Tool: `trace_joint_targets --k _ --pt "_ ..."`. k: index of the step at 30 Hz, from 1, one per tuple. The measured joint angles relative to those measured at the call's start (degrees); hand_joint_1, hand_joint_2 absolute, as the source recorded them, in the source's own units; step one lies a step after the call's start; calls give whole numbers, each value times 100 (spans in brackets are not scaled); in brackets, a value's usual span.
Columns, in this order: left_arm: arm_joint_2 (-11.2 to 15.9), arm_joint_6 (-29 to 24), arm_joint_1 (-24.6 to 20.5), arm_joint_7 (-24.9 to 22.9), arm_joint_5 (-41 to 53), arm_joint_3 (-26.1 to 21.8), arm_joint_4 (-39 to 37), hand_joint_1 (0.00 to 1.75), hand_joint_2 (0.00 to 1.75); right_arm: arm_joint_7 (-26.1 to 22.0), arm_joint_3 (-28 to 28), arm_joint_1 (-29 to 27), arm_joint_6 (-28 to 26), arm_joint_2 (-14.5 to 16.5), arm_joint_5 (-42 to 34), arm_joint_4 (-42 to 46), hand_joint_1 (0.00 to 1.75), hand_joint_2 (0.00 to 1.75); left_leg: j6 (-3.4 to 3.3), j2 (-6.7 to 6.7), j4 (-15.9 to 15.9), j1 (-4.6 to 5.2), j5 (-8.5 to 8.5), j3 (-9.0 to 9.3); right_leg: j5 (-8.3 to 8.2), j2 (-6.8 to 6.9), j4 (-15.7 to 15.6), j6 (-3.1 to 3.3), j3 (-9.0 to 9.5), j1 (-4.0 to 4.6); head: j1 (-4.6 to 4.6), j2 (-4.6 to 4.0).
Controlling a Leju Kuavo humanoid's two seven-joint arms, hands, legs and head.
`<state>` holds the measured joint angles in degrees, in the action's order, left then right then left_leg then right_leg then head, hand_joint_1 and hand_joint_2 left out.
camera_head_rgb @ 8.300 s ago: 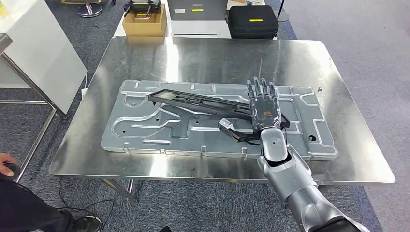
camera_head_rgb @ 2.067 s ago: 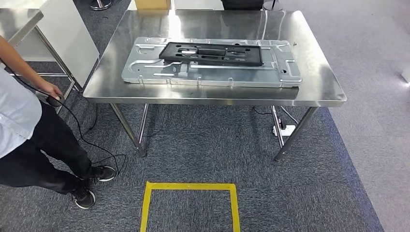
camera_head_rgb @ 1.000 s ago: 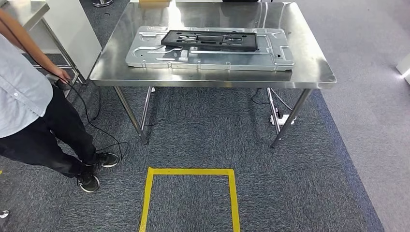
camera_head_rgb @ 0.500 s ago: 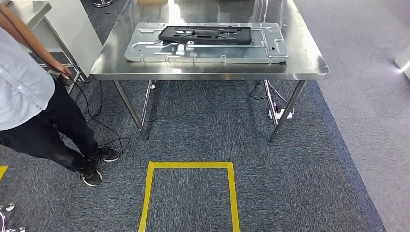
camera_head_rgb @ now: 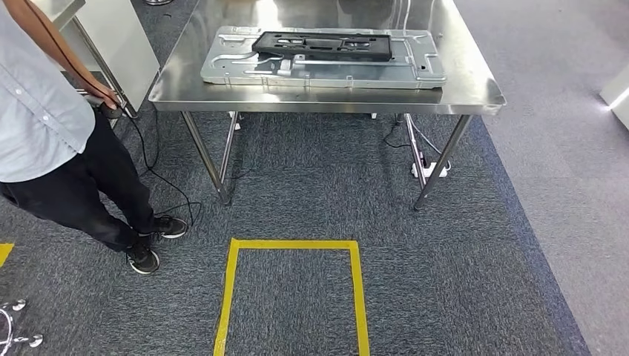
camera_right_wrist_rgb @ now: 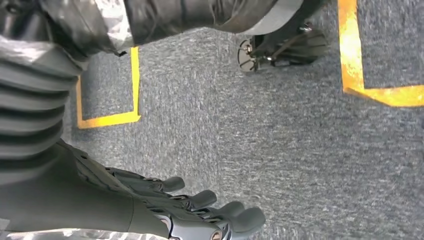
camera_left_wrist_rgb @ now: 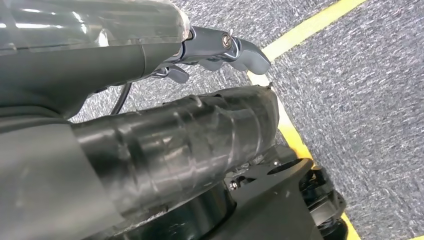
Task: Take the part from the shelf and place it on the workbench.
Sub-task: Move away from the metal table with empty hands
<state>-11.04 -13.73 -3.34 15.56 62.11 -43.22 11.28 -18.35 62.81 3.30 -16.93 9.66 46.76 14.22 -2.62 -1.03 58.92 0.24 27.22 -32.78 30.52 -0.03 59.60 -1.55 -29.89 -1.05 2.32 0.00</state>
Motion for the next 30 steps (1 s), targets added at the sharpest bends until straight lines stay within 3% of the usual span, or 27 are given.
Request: trace_joint_targets --k 4,6,8,9,10,11,13,15,18,20,21,23,24,25,26,27,28,30 --pt "-1 -8 2 21 1 -17 0 0 0 -36 53 -2 12 -3 -45 1 0 0 144 19 68 -11 1 -66 -93 5 -79 174 -46 11 -2 0" --pt "-1 -10 5 24 0 -24 0 0 0 -40 80 5 21 -4 -56 1 0 0 205 42 415 -37 306 -209 -170 19 -110 255 -101 -10 -10 0" --pt "-2 -9 6 24 -1 -33 0 0 0 -47 106 6 37 -4 -67 1 0 0 258 52 1098 -61 748 -454 -231 22 -105 277 -192 -5 -18 0" --pt "-2 -9 8 26 -1 -40 0 0 0 -48 116 2 44 -4 -70 1 0 0 275 52 1377 -71 878 -533 -257 22 -100 272 -239 -2 -17 0" --pt "-2 -8 12 32 -1 -48 0 0 0 -43 123 -2 48 -4 -69 1 0 0 283 52 1486 -77 902 -528 -281 22 -94 265 -279 0 -17 0" --pt "-2 -8 16 38 1 -54 0 0 0 -33 126 -5 53 -4 -67 1 0 0 280 52 1367 -80 818 -411 -301 17 -89 254 -309 0 -17 0" --pt "-1 -9 15 53 5 -60 0 0 0 1 129 -7 82 -4 -62 1 0 0 242 75 619 -82 512 69 -340 4 -84 219 -339 -2 -18 0" --pt "-1 -12 3 58 8 -66 0 0 0 43 133 -4 117 -3 -56 1 0 0 183 117 -38 -58 348 430 -379 -10 -77 161 -358 9 -16 0" --pt "-2 -15 3 55 11 -74 0 0 0 85 137 3 144 -2 -42 1 0 0 92 120 -200 -33 301 467 -442 -28 -96 52 -376 10 -15 0" --pt "-6 -20 6 50 15 -78 0 0 0 97 145 1 160 -3 -41 1 0 0 2 75 -254 -51 224 467 -353 -34 8 -4 -425 0 -10 0" --pt "-9 -22 6 49 18 -80 0 0 0 105 149 0 167 -4 -41 1 0 0 -42 48 -280 -61 184 456 -195 -32 220 -25 -519 -1 -7 0" --pt "-12 -24 9 48 24 -83 0 0 0 126 154 -1 182 -4 -40 1 0 0 -90 -7 -279 -45 149 408 230 -27 930 -60 -826 -7 -2 0" --pt "-13 -24 13 48 27 -85 0 0 0 136 155 -4 190 -4 -40 0 0 0 -98 -38 -269 -35 143 384 376 -26 1274 -75 -968 -9 -3 0" --pt "-13 -23 16 48 30 -87 0 0 0 145 156 -8 195 -4 -40 -1 0 0 -100 -71 -256 -27 141 365 414 -24 1458 -83 -1030 -10 -3 0" --pt "-13 -22 17 48 33 -90 0 0 0 153 157 -15 195 -4 -39 -1 0 0 -96 -103 -239 -23 144 351 343 -17 1430 -84 -985 -11 -3 0" --pt "-13 -21 14 48 37 -92 0 0 0 159 158 -21 193 -4 -38 -2 0 0 -86 -131 -219 -21 152 345 182 3 1170 -75 -827 -10 -3 0" --pt "-15 -19 11 48 39 -93 0 0 0 165 159 -24 192 -4 -35 -2 0 0 -68 -157 -197 -21 166 344 -2 54 781 -55 -605 -5 -3 0" --pt "-22 -17 9 49 40 -95 0 0 0 171 159 -17 195 -4 -30 -2 0 0 -9 -214 -141 6 204 331 -209 194 110 12 -264 41 -5 0"
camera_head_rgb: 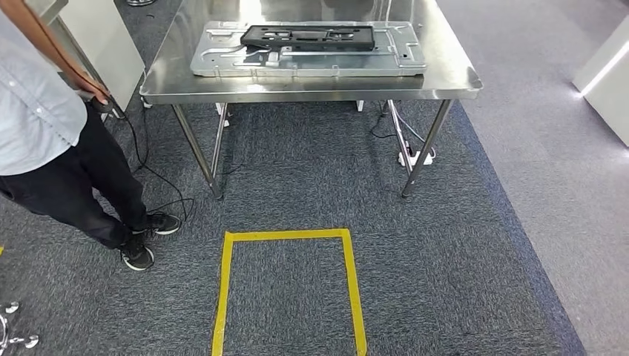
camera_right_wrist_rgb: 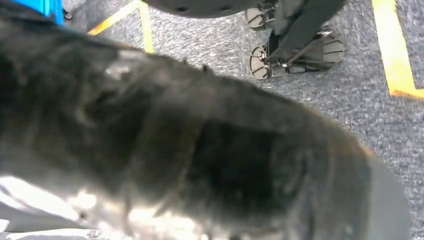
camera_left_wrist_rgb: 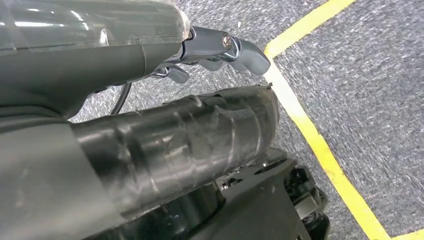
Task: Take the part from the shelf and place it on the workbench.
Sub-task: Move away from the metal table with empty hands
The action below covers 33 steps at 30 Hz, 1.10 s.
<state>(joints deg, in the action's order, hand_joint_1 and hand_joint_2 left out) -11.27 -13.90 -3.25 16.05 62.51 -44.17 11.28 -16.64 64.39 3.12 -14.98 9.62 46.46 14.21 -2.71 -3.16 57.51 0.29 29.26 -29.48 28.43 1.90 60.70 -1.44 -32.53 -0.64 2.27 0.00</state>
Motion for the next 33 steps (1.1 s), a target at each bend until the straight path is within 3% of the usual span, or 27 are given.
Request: trace_joint_targets --k 3,5,7,9,10,11,12,14,16,17,19,21,24,25,26,27,30,32,33 --pt "-4 2 -12 5 0 -4 0 0 0 2 2 2 10 0 3 0 0 0 78 -95 23 21 23 -8 -16 0 -184 106 41 34 -7 0" --pt "-4 2 -23 11 0 -6 0 0 0 6 6 -4 14 0 4 1 0 0 139 -38 116 4 122 -30 -51 -66 -229 178 43 9 -5 0" --pt "-3 2 -18 16 0 -10 0 0 0 9 8 4 14 0 10 2 0 0 204 134 577 -31 442 -221 -87 -130 -260 236 35 -14 -7 0" --pt "-3 2 -2 17 0 -14 0 0 0 17 9 6 13 0 41 2 0 0 250 234 1311 -55 790 -547 -100 -212 -252 256 7 -13 -7 0" --pt "-3 3 4 17 0 -15 0 0 0 24 9 2 13 0 59 2 0 0 262 250 1543 -63 839 -651 -102 -260 -243 258 -2 -12 -8 0" --pt "-3 3 9 17 0 -16 0 0 0 33 9 -2 13 1 74 2 0 0 265 259 1579 -68 774 -666 -103 -313 -230 257 -7 -12 -7 0" --pt "-3 4 12 17 1 -17 0 0 0 42 9 -4 13 1 81 1 0 0 259 275 1383 -74 602 -576 -103 -370 -219 254 -8 -13 -8 0" --pt "-2 4 13 17 2 -20 0 0 0 58 9 4 12 5 87 -1 0 0 222 426 631 -84 200 -230 -109 -483 -203 233 -9 -10 -6 0" --pt "2 4 13 20 2 -23 0 0 0 70 9 20 10 11 93 -1 0 0 177 593 114 -81 36 -24 -133 -587 -191 175 -44 -10 -5 0" --pt "3 4 7 20 3 -25 0 0 0 78 9 19 7 15 106 -1 0 0 154 623 51 -70 46 -11 -154 -635 -194 133 -67 -16 -6 -1" --pt "1 5 -9 21 4 -26 0 0 0 96 9 1 -2 15 144 0 0 0 88 542 4 -71 4 -1 -185 -702 -207 52 -93 -31 -5 -1" --pt "-4 10 -10 20 4 -27 0 0 0 108 9 -9 -8 14 169 0 0 0 -3 433 -71 -91 -59 24 -52 -568 -33 3 -175 -20 3 0" --pt "-7 20 9 15 6 -28 0 0 0 116 9 -4 -5 13 173 -1 0 0 -72 227 -96 -76 -91 -1 498 -288 956 -44 -636 -17 14 0" --pt "-6 22 15 13 7 -29 0 0 0 121 9 -6 -5 13 173 -1 0 0 -74 156 -88 -68 -88 -14 595 -261 1234 -59 -758 -22 14 0" --pt "-5 22 18 10 7 -29 0 0 0 128 9 -10 -6 13 173 -2 0 0 -73 89 -82 -62 -84 -22 582 -242 1319 -69 -781 -27 14 0" --pt "-6 22 15 10 7 -29 0 0 0 139 9 -15 -8 13 173 -2 0 0 -67 30 -74 -59 -78 -24 469 -215 1186 -73 -691 -30 14 0" --pt "-6 24 4 10 7 -30 0 0 0 181 9 -8 -13 13 173 -1 0 0 -3 -116 -20 -35 -28 -19 35 39 109 -20 -91 -6 13 0" --pt "-5 25 -4 10 7 -31 0 0 0 198 9 -1 -12 13 173 0 0 0 58 -195 11 -6 5 -14 -17 122 -200 50 52 26 7 0" --pt "-5 26 -12 9 7 -31 0 0 0 202 9 -6 -13 13 173 0 0 0 85 -233 13 -1 11 -3 -29 65 -200 82 40 35 4 0"
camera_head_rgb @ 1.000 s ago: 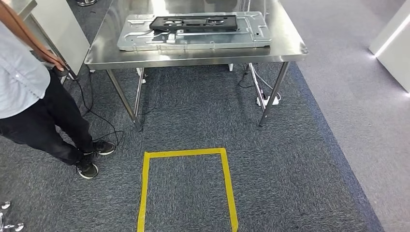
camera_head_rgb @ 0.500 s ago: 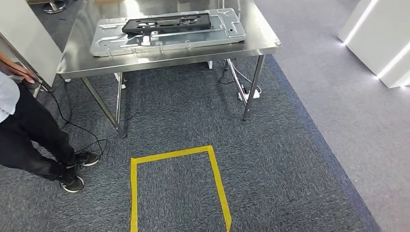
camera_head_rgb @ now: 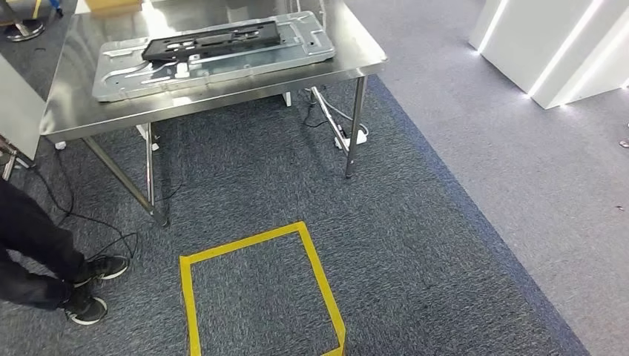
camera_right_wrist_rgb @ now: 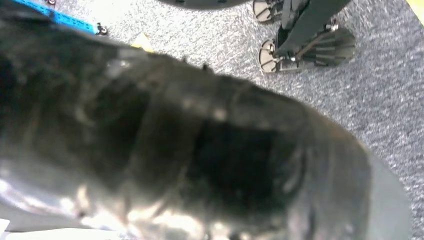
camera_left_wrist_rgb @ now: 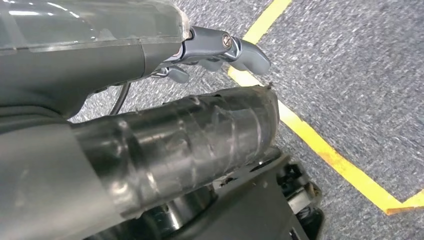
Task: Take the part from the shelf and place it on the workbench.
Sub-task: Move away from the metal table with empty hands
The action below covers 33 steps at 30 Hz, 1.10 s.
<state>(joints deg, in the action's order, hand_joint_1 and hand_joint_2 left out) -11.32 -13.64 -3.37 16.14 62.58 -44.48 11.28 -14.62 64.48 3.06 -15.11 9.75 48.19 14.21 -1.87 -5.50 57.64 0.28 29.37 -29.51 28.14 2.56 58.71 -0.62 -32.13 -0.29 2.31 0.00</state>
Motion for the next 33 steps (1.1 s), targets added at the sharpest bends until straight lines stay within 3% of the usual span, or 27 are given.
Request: trace_joint_targets --k 1,3,6,7,8,9,10,12,14,15,16,18,20,22,23,24,26,28,29,31,33 --pt "0 1 -8 -1 0 0 0 0 0 2 0 -7 -1 0 -1 0 0 0 25 -31 -2 -3 9 8 -12 -47 -11 33 -4 -8 2 0" --pt "-1 2 -15 1 0 0 0 0 0 4 0 -9 -4 1 -2 0 0 0 88 105 157 -29 161 -40 -48 -140 -45 106 -6 -30 2 0" --pt "-1 3 9 5 0 0 0 0 0 7 2 6 -16 3 -4 0 0 0 155 435 1099 -71 707 -440 -82 -295 -55 168 -33 -40 -1 0" --pt "0 3 19 5 0 0 0 0 0 10 2 4 -20 4 -3 0 0 0 163 469 1408 -75 811 -581 -85 -357 -48 172 -42 -37 -1 0" --pt "0 3 27 5 -1 0 0 0 0 13 2 0 -22 4 -2 0 0 0 164 487 1557 -76 808 -654 -86 -422 -38 173 -49 -34 -2 0" --pt "0 3 32 5 -2 -1 0 0 0 17 2 -3 -25 4 -1 0 0 0 155 500 1497 -76 692 -633 -86 -490 -27 173 -52 -33 -1 0" --pt "0 3 33 5 -3 -1 0 0 0 20 2 -5 -26 5 0 0 0 0 136 533 1222 -76 486 -512 -86 -561 -17 171 -50 -32 -1 0" --pt "3 3 30 5 -4 -5 0 0 0 21 2 0 -26 14 1 0 0 0 80 769 476 -79 105 -195 -90 -689 1 151 -59 -29 1 0" --pt "7 1 23 6 -4 -12 0 0 0 21 3 11 -26 24 1 0 0 0 39 977 82 -73 -11 -43 -114 -808 12 89 -104 -41 2 0" --pt "8 -1 19 6 -4 -15 0 0 0 21 4 12 -26 26 1 0 0 0 24 985 47 -63 -4 -32 -136 -869 7 45 -129 -51 1 0" --pt "8 -3 15 5 -5 -17 0 0 0 21 4 7 -26 28 1 0 0 0 -1 926 16 -62 -24 -21 -159 -925 -7 3 -144 -62 1 0" --pt "6 -5 11 4 -5 -19 0 0 0 26 4 -8 -23 34 6 -1 0 0 -79 783 -82 -76 -89 19 -106 -771 72 -50 -193 -54 8 0" --pt "1 -4 19 4 -2 -20 0 0 0 52 4 -4 -5 35 21 -2 0 0 -139 626 -152 -80 -134 39 200 -453 555 -74 -422 -40 21 0" --pt "-1 2 34 4 2 -21 0 0 0 89 4 2 17 35 38 -3 0 0 -159 459 -153 -64 -131 25 547 -330 1268 -106 -761 -54 27 0" --pt "1 7 37 4 3 -21 0 0 0 112 4 -1 23 35 51 -4 0 0 -160 376 -147 -60 -125 21 597 -315 1472 -122 -846 -69 27 0" --pt "2 10 36 3 5 -22 0 0 0 141 4 -8 25 35 65 -5 0 0 -154 301 -139 -59 -116 20 540 -299 1472 -137 -825 -85 27 0" --pt "3 16 29 3 8 -22 0 0 0 204 4 -20 25 35 101 -7 0 0 -119 180 -103 -64 -84 25 209 -183 876 -150 -467 -107 27 0" --pt "8 23 29 3 11 -24 0 0 0 262 4 -12 25 40 130 -7 0 0 -49 80 -42 -41 -24 16 -6 14 208 -115 -99 -79 24 0" --pt "13 27 30 2 14 -26 0 0 0 291 4 -10 25 45 144 -7 0 0 -15 36 -21 -27 1 17 -30 68 49 -84 -19 -61 19 -1" --pt "21 39 19 -1 18 -29 0 0 0 347 3 -21 22 52 177 -7 0 0 43 -47 -12 -25 24 49 -23 -1 10 -12 -25 -39 12 -1" --pt "28 54 6 -2 17 -32 0 0 0 405 3 -35 13 57 213 -7 0 0 105 64 79 -62 117 44 -48 -92 -14 60 -28 -45 12 0"
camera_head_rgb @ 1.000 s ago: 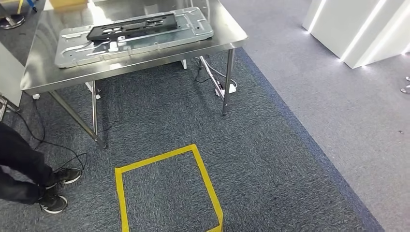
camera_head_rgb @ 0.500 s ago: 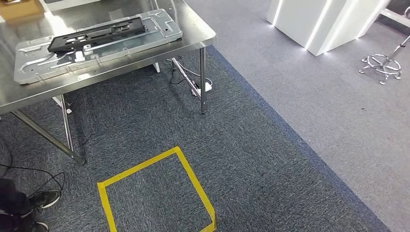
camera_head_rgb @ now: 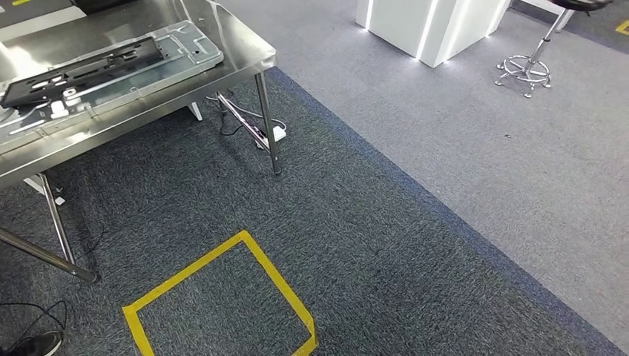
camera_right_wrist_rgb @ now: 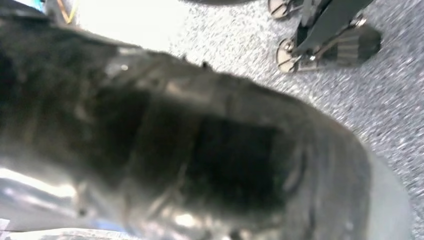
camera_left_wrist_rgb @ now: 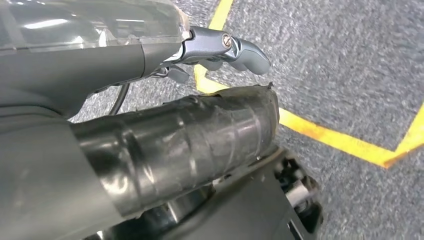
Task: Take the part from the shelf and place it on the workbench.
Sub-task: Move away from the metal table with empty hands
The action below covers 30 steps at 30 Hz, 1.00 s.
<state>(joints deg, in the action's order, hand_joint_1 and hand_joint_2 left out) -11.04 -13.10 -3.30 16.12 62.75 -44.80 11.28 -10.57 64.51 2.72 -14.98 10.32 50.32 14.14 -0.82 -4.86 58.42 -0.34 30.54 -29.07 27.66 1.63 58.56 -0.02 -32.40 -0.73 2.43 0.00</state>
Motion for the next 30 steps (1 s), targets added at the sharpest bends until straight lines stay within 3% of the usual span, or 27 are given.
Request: trace_joint_targets --k 2,4,5,6,8,10,12,14,16,18,19,20,21,22,24,26,27,29,30 --pt "3 15 10 1 0 -3 0 0 0 45 1 6 -9 8 26 0 0 0 47 270 443 -30 301 -189 -29 -91 -23 63 -5 -12 -2 0" --pt "5 25 37 1 -1 -9 0 0 0 81 0 11 -15 16 51 0 0 0 59 410 1187 -33 647 -536 -37 -210 -18 88 -25 1 -2 0" --pt "7 27 50 2 -2 -11 0 0 0 100 -1 8 -19 19 69 0 0 0 56 427 1445 -33 706 -664 -38 -281 -11 90 -33 9 -2 0" --pt "8 30 59 3 -4 -13 0 0 0 114 -1 3 -24 22 86 0 0 0 45 436 1513 -32 652 -709 -39 -355 -1 90 -37 15 -1 0" --pt "9 34 64 9 -12 -21 0 0 0 130 -1 -2 -38 25 105 0 0 0 0 509 1009 -31 260 -499 -39 -503 14 88 -31 19 -1 0" --pt "19 38 67 15 -18 -43 0 0 0 133 -1 4 -55 38 109 -1 0 0 -55 778 295 -32 -57 -197 -48 -637 30 64 -45 17 1 0" --pt "28 41 64 19 -19 -72 0 0 0 137 -1 9 -75 51 109 -1 0 0 -83 942 5 -15 -118 -93 -77 -759 37 -3 -92 -4 1 0" --pt "32 43 49 24 -22 -91 0 0 0 143 -1 -10 -86 56 110 0 0 0 -124 840 -49 -10 -156 -76 -107 -854 31 -85 -124 -26 1 0" --pt "34 44 40 37 -24 -98 0 0 0 148 -1 -23 -86 59 111 0 0 0 -202 699 -133 -23 -216 -39 6 -678 187 -129 -202 -9 6 0" --pt "34 48 44 57 -25 -103 0 0 0 148 -1 -14 -84 59 109 0 0 0 -255 534 -175 -10 -243 -34 353 -372 764 -146 -475 4 11 0" --pt "34 49 51 65 -26 -106 0 0 0 147 -1 -10 -82 59 107 0 0 0 -269 446 -173 2 -242 -40 531 -291 1131 -158 -649 -2 13 0" --pt "35 49 57 70 -28 -108 0 0 0 145 -1 -8 -81 59 104 0 0 0 -270 359 -171 11 -238 -45 633 -248 1412 -171 -775 -13 13 0" --pt "36 49 58 73 -30 -109 0 0 0 139 -1 -12 -79 59 103 0 0 0 -267 279 -167 15 -232 -48 624 -220 1504 -183 -803 -24 12 0" --pt "36 49 53 74 -31 -110 0 0 0 129 -1 -16 -77 59 102 0 0 0 -260 207 -161 16 -223 -47 518 -192 1385 -192 -720 -36 13 0" --pt "34 49 39 75 -28 -110 0 0 0 99 -1 -18 -73 58 99 0 0 0 -225 89 -134 17 -193 -38 194 -26 654 -184 -301 -45 14 0" --pt "33 49 32 75 -25 -110 0 0 0 76 -1 -4 -66 58 91 0 0 0 -159 -2 -98 38 -149 -36 28 124 94 -136 -1 -16 10 0" --pt "33 49 28 74 -24 -110 0 0 0 69 -1 0 -63 58 87 0 0 0 -126 -40 -89 48 -135 -29 29 145 15 -108 28 4 8 0" --pt "33 50 4 74 -21 -110 0 0 0 59 2 -5 -57 57 75 0 0 0 -62 -105 -90 48 -120 -3 4 42 5 -46 17 17 7 0" --pt "33 50 -8 74 -19 -110 0 0 0 49 4 -6 -53 57 68 1 0 0 -30 -64 -58 35 -82 0 -14 -3 -17 -14 19 10 7 0"
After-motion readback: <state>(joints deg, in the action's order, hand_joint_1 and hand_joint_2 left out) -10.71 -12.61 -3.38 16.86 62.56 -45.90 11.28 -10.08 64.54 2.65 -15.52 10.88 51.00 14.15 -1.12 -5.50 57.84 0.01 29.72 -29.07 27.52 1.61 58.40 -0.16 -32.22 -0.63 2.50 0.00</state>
